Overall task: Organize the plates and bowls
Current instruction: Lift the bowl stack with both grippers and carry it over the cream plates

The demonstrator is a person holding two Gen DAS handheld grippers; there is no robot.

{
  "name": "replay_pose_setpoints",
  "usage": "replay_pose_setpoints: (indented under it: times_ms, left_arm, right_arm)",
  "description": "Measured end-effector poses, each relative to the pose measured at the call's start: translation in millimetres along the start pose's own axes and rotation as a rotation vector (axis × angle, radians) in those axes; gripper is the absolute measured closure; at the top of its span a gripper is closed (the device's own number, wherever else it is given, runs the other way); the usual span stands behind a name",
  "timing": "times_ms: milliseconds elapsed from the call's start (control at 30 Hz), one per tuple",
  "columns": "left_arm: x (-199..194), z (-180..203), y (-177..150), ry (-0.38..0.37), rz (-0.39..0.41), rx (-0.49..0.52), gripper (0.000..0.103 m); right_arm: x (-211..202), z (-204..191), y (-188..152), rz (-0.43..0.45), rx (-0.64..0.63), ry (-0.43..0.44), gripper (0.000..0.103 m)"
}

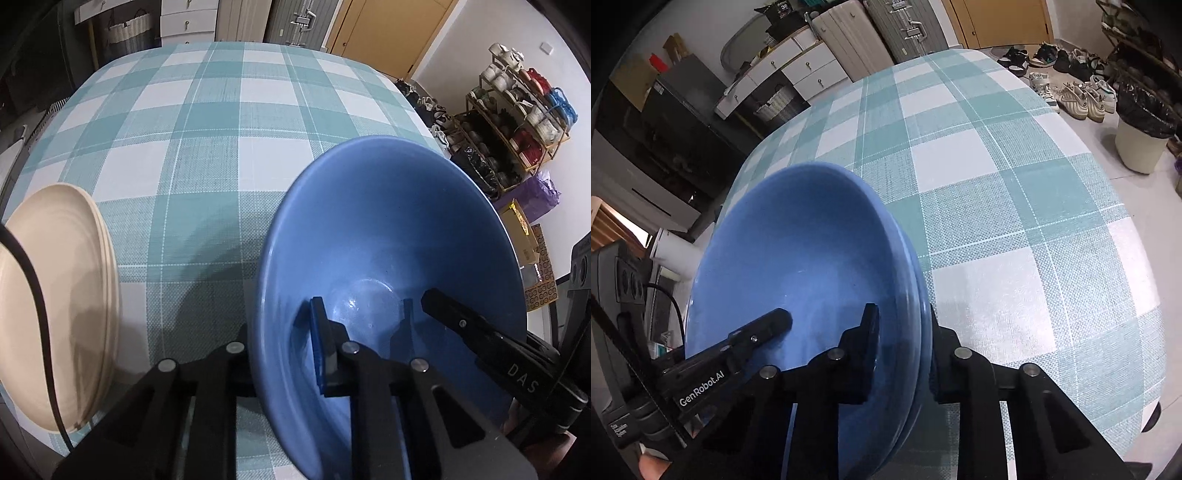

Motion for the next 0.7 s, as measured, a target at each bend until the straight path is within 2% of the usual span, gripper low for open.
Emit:
replay_pose_setpoints:
  times_ms: [167, 700]
  left_arm:
    - [-2, -2, 1, 0.003, 0.006, -0.002, 0.088]
    - [-29, -10, 7, 0.015, 0.071, -0.013, 0.087]
  right_arm:
    - [-1, 1, 0, 0.008, -0.017, -0.024, 0.088]
    - [-18, -19, 5, 0.031, -0.080, -0.003, 0.089]
Point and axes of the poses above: each gripper's, at about its wrist camera, not at the fingertips, and x roughly the way its jaws point, z to its right, y to its top, the point moved 9 cm from there along x, roughly the way its jaws point, and after that the axes turned 13 degrees about z, right-handed, at the moved point
